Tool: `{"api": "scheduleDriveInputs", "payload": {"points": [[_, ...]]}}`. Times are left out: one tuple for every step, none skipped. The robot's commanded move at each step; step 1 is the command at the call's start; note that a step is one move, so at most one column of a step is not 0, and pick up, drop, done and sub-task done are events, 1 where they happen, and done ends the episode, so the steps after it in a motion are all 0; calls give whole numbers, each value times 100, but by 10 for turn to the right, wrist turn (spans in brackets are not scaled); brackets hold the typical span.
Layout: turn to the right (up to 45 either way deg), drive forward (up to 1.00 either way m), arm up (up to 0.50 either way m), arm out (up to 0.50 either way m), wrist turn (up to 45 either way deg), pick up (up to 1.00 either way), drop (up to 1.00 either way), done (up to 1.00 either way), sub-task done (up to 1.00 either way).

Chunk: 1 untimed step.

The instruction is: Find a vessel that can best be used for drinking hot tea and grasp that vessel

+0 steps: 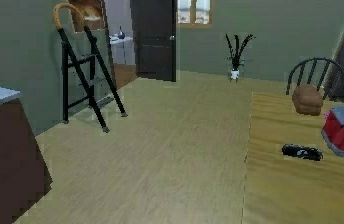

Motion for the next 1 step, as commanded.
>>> {"api": "scheduleDriveInputs", "payload": {"points": [[0,0,0,38,0,0,0,0,0]]}}
